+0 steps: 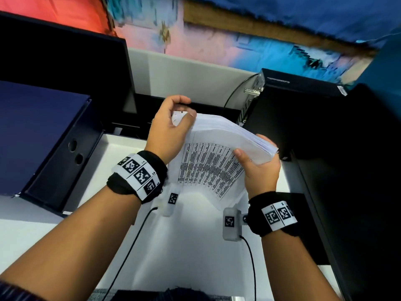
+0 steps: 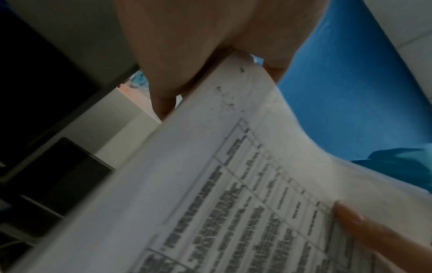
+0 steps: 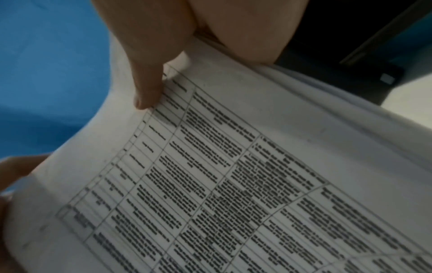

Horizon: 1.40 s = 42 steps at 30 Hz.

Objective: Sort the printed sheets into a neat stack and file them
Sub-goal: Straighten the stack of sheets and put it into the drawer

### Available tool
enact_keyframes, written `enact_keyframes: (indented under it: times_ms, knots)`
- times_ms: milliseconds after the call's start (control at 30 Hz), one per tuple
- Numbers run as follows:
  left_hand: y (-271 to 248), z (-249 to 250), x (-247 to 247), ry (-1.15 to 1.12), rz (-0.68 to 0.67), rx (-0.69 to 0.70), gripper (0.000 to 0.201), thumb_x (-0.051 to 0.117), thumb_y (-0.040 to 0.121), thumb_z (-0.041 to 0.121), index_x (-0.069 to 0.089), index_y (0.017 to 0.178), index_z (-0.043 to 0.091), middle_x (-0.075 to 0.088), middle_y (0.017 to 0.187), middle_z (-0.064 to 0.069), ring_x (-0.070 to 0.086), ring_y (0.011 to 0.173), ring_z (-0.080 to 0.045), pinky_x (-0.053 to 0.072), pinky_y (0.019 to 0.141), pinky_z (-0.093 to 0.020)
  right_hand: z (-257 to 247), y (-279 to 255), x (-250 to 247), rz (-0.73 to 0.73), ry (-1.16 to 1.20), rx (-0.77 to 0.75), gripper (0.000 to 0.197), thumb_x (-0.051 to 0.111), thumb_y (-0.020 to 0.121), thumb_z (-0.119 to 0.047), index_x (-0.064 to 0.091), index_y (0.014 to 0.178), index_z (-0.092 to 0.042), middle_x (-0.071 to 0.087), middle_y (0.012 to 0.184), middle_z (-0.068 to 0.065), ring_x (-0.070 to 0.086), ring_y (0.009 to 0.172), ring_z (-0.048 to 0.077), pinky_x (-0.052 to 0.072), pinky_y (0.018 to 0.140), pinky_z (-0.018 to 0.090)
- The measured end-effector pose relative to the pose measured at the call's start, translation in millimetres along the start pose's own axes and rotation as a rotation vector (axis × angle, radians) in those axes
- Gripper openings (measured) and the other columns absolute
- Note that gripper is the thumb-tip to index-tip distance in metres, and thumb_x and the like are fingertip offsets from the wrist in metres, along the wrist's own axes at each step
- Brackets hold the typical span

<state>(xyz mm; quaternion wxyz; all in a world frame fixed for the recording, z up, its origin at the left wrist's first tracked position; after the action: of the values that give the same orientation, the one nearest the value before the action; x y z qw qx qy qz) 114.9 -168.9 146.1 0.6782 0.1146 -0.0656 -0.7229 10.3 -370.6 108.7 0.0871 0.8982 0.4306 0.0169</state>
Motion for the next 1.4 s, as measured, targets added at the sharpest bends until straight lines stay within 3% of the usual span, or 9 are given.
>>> enact_keyframes:
  times_ms: [233,433,633,767,1000,1100,1233,1300,1400]
  knots:
    - [-4,-4,-9,-0.073,-0.099,0.072,0.041,0.062,0.082,0.01,0.05,0.121,0.014,0.065,0.114,-0.008,0.057,0.108,-0.012,0.046,0.09,-0.031,9,4,-2,-0.037,0.061,0.073,0.041,0.084,0.073,-0.009,0.066,0.11,-0.007,0.076,0.094,0.0,0.073,0.088,0.011,0.059,0.075,0.026]
    - [-11,-12,-8,-0.062,0.012,0.061,0.038,0.06,0.087,0.008,0.051,0.123,0.013,0.068,0.11,-0.006,0.061,0.104,-0.014,0.047,0.094,-0.057,-16,11,0,0.095,0.13,-0.06,0.012,0.065,0.091,-0.008,0.066,0.103,-0.007,0.066,0.088,-0.011,0.064,0.076,-0.008,0.048,0.068,0.011]
    - [-14,-15,-6,0.027,-0.202,0.046,0.088,0.093,0.057,0.019,0.045,0.13,0.03,0.064,0.115,0.001,0.061,0.108,-0.008,0.049,0.094,-0.026,0,7,1,0.037,0.041,0.007,0.049,0.086,0.073,-0.013,0.06,0.114,-0.023,0.068,0.106,-0.001,0.069,0.091,0.005,0.058,0.078,0.023]
    - [1,-1,-8,0.257,-0.116,0.09,0.034,0.091,0.064,0.019,0.071,0.091,0.024,0.068,0.085,0.015,0.059,0.076,0.008,0.052,0.079,-0.022,-1,12,2,-0.001,0.027,0.018,0.03,0.083,0.077,-0.013,0.07,0.104,-0.013,0.075,0.098,0.0,0.072,0.094,0.012,0.059,0.087,0.038]
    - [2,-1,-10,0.368,-0.275,0.16,0.079,0.093,0.06,0.029,0.053,0.128,0.033,0.064,0.104,0.011,0.06,0.1,-0.004,0.046,0.099,-0.026,20,6,-7,0.01,-0.004,0.073,0.052,0.09,0.066,-0.017,0.064,0.111,-0.011,0.073,0.101,0.002,0.072,0.093,0.012,0.06,0.08,0.029]
    - [5,-9,-5,0.284,-0.246,0.162,0.089,0.092,0.061,0.019,0.043,0.133,0.034,0.064,0.104,0.005,0.059,0.095,-0.003,0.044,0.093,-0.018,31,6,-4,-0.015,0.007,0.151,0.035,0.087,0.07,-0.012,0.068,0.098,-0.019,0.075,0.088,-0.008,0.073,0.084,0.005,0.06,0.074,0.025]
    - [1,-26,0,0.042,-0.17,-0.019,0.05,0.087,0.069,0.013,0.063,0.113,0.016,0.07,0.1,0.007,0.067,0.089,-0.002,0.056,0.086,-0.031,21,7,-2,-0.011,0.042,0.102,0.027,0.081,0.076,-0.003,0.069,0.091,-0.022,0.075,0.085,-0.009,0.073,0.082,0.004,0.059,0.075,0.022]
    - [3,-23,0,0.063,-0.15,0.003,0.034,0.086,0.07,0.015,0.069,0.099,0.012,0.072,0.091,0.009,0.068,0.081,0.003,0.054,0.076,-0.02,17,10,-5,0.009,0.071,0.062,0.03,0.081,0.075,-0.001,0.069,0.091,-0.024,0.076,0.083,-0.012,0.073,0.083,0.004,0.057,0.074,0.02]
    - [0,-21,-5,-0.04,-0.132,-0.013,0.052,0.089,0.065,0.009,0.061,0.108,0.009,0.068,0.094,0.005,0.065,0.082,0.005,0.051,0.075,-0.014,23,7,-11,0.016,0.095,0.071,0.04,0.085,0.071,-0.003,0.068,0.103,-0.017,0.077,0.094,-0.004,0.073,0.09,0.011,0.059,0.074,0.024]
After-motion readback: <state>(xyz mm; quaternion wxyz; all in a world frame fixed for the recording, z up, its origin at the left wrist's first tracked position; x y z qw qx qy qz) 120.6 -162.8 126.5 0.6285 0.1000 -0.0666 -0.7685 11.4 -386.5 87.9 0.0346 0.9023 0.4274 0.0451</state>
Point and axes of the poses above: each hand's wrist, its own y-axis towards the middle knuckle, its own x-axis out of the palm, z = x × y, the point moved 3 cm from there along y, towards the middle knuckle
